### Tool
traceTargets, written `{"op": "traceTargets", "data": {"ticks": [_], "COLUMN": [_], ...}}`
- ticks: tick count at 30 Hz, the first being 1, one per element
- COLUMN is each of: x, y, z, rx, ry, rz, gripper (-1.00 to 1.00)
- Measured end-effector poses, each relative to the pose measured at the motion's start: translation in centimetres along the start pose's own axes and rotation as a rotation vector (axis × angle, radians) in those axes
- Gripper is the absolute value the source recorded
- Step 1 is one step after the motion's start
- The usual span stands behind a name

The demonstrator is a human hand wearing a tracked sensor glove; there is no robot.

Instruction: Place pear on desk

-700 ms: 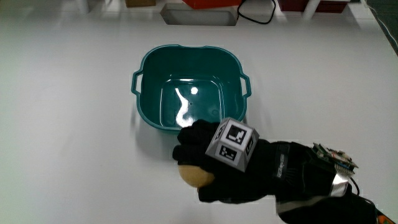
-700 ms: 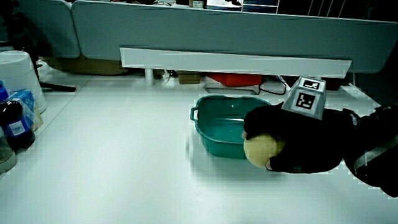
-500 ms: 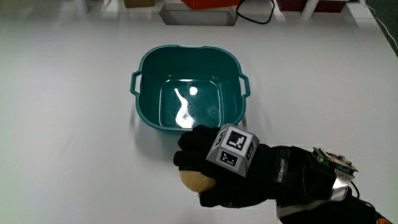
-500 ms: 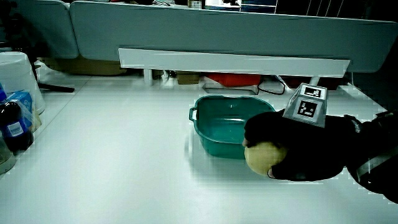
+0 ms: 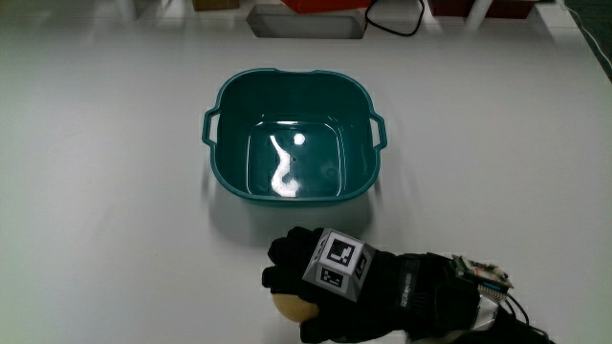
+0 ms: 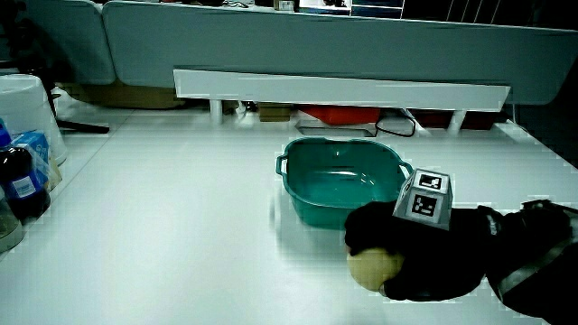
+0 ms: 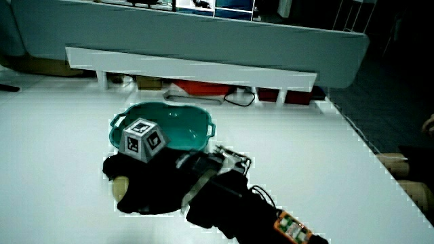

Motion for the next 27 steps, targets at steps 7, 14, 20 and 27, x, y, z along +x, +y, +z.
{"op": "traceTargets", "data": {"ticks": [7, 14, 20, 27], "x": [0.6, 0.8, 0.8, 0.7], "y": [0.4, 0.8, 0.8, 0.7], "z": [-2.5, -4.1, -4.8, -5.2], "rx": [-0.026, -0.043, -0.062, -0.061], "ry": [0.052, 0.066, 0.064, 0.060], "rz": [-0.020, -0.035, -0.047, -0.050], "gripper": [0.00, 0.00, 0.00, 0.00]}}
